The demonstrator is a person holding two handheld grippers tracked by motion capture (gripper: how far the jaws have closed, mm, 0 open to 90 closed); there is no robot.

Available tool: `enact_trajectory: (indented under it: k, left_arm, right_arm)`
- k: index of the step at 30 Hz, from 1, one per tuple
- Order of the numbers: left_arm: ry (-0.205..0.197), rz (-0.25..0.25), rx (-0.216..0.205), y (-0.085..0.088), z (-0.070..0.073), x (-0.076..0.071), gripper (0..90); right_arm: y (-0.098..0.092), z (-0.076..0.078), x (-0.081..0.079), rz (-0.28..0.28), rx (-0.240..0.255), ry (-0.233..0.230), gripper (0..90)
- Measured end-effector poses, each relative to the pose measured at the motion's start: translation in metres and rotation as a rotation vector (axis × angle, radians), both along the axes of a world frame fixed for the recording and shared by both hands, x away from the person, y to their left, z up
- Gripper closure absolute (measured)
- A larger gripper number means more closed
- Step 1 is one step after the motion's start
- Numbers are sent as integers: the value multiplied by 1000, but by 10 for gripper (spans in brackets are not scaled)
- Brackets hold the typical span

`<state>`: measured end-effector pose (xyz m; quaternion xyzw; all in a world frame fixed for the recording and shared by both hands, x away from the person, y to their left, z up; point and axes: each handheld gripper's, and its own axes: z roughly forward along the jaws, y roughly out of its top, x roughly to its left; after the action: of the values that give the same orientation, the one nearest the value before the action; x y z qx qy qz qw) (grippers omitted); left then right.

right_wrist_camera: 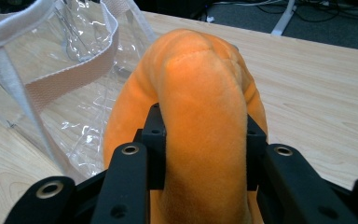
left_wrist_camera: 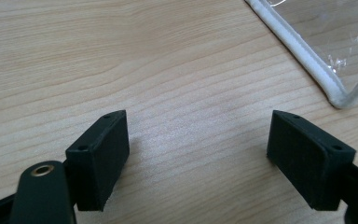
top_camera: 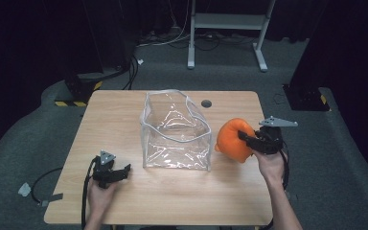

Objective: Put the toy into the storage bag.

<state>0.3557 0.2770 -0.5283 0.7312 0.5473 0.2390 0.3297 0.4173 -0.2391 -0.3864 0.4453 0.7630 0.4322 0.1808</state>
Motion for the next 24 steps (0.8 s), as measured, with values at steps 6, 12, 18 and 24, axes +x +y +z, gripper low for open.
enact_trajectory:
  k: [6, 12, 18, 24]
  left_arm:
    - [0, 0, 0, 0, 0, 0, 208]
    - [0, -1, -1, 0, 0, 0, 208]
    - [0, -1, 0, 0, 0, 0, 208]
    - [0, 1, -1, 0, 0, 0, 208]
  right_arm:
    - [-3, 10, -6, -9, 8, -27, 648]
    - [-6, 19, -9, 2, 50, -34, 649]
    - [-7, 29, -11, 5, 46, -52, 648]
    - [-7, 39, -14, 10, 47, -62, 648]
